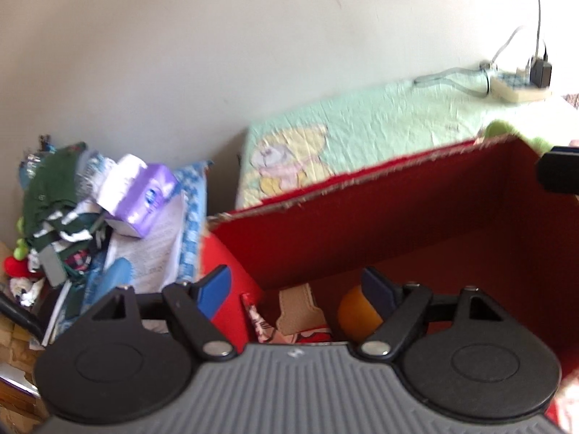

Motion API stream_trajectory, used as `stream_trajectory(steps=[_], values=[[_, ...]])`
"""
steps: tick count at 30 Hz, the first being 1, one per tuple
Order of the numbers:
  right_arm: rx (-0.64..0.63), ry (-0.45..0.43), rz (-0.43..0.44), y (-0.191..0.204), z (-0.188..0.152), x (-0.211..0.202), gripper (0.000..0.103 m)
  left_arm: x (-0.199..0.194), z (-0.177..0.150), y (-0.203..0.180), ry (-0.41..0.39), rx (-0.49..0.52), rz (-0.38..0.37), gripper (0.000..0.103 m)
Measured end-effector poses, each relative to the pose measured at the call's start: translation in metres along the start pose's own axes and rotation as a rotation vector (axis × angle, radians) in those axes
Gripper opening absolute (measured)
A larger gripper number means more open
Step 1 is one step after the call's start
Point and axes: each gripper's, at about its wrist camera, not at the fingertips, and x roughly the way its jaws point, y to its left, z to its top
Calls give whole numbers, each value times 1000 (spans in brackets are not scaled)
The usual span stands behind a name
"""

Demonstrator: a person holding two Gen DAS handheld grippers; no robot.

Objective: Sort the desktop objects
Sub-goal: 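Move the right gripper down to the red printed packet on the table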

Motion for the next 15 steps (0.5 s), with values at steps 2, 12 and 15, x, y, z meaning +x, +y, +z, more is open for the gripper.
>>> stream_trajectory(steps=[2, 12, 15], values=[[3, -28, 6, -2, -1, -18, 24, -21, -5, 1, -21, -27, -6, 82], [122, -12, 96, -27, -33, -78, 29, -101, -59, -18, -7, -146, -112, 85], [107, 66, 140, -24, -50, -79, 29, -104, -80, -35, 42, -163, -178, 85]])
